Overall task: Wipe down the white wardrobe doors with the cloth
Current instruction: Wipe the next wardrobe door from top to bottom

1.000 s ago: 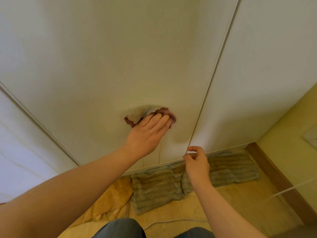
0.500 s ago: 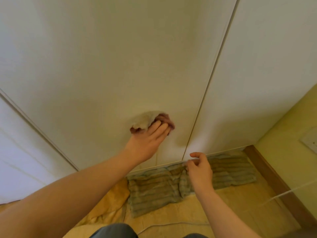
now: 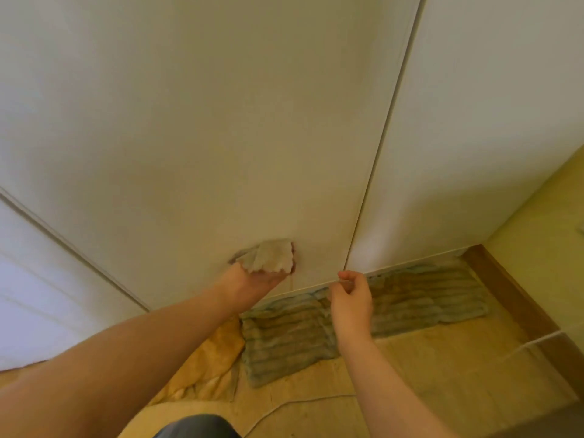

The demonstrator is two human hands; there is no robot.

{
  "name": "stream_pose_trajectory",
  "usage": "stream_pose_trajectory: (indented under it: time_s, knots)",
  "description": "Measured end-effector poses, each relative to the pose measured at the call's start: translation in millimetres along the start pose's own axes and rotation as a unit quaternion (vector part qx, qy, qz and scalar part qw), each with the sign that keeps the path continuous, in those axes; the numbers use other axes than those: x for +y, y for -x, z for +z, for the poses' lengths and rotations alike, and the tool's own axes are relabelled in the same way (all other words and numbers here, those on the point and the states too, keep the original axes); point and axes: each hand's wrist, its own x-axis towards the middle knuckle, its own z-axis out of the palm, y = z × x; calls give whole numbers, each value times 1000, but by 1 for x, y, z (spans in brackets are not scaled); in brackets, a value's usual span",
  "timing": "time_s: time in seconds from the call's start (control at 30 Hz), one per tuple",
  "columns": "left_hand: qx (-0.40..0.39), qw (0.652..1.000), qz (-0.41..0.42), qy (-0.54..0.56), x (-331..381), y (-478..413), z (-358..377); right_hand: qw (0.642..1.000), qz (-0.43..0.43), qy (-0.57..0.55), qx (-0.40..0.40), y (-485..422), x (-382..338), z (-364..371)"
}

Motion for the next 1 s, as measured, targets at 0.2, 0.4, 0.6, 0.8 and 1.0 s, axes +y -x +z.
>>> stream_pose_trajectory:
  time_s: [0.2, 0.4, 0.6, 0.8, 1.0]
  knots:
    - [39, 998, -33, 46, 11, -9, -1, 995, 44, -81, 35, -10, 11, 10]
    - [-47, 996, -52, 64, 7, 4, 31, 989, 84, -109, 57, -22, 23, 12]
    - [67, 997, 29, 1, 20, -3, 52, 986, 127, -100, 51, -22, 28, 13]
    - [-79, 950, -234, 190, 35, -18, 34, 984, 141, -96, 57, -22, 33, 11]
    - [-196, 972, -99, 80, 6, 21, 116, 982, 139, -96, 84, -26, 40, -2]
